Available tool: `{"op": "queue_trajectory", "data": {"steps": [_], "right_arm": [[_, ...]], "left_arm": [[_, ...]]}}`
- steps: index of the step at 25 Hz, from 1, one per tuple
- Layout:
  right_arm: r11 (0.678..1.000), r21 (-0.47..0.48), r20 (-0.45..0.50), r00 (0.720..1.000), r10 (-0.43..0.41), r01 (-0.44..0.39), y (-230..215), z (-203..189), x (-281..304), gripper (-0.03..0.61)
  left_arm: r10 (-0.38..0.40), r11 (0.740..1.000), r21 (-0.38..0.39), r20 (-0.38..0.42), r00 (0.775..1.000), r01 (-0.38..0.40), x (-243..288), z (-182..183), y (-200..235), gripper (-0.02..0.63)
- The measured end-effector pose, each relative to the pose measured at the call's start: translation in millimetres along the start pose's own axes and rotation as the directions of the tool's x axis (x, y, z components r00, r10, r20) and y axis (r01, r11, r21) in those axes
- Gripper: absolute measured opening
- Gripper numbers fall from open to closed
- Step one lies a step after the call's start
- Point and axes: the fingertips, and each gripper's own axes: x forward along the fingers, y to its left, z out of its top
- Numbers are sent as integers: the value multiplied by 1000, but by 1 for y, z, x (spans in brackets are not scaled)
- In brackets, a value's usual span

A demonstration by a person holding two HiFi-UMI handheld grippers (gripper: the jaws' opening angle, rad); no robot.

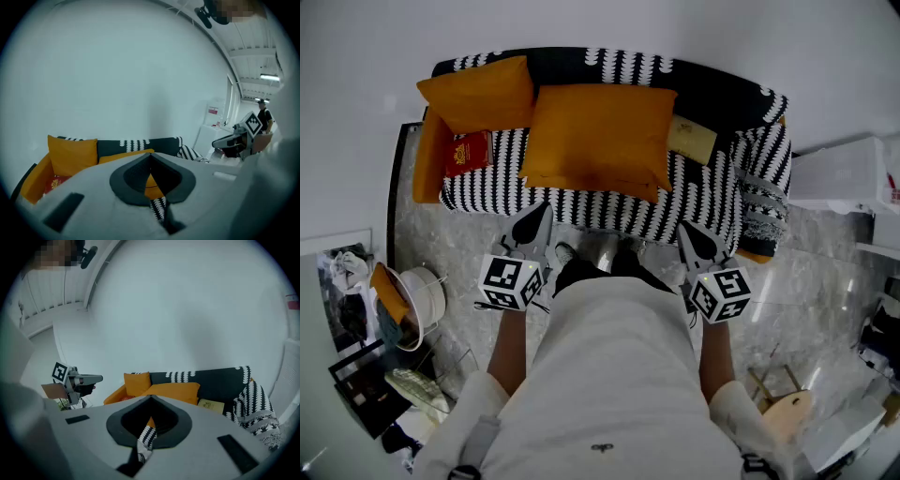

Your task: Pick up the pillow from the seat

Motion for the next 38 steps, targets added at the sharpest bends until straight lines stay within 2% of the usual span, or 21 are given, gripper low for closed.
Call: {"op": "queue_trajectory", "data": {"steps": [5, 10, 19, 26, 38], "right_arm": [[1000, -22, -8, 1000, 8, -8, -1, -2, -4, 6], [996, 22, -25, 996, 84, -83, 6, -8, -3, 6], [996, 37, -38, 996, 80, -79, -4, -14, -3, 8], [994, 61, -64, 993, 96, -92, -5, -20, 3, 8], [993, 61, -76, 992, 105, -100, 11, -14, 32, 8]], "left_arm": [[5, 1000, 1, 5, 1000, -5, 0, 1, -6, 11], [14, 1000, 7, -2, 1000, -14, 2, 1, -11, 11], [20, 1000, 6, -16, 1000, -20, 7, -3, -26, 11], [15, 1000, -16, -64, 998, -16, 2, -22, -38, 10], [9, 1000, -20, -114, 993, -11, 16, -28, -1, 11]]}}
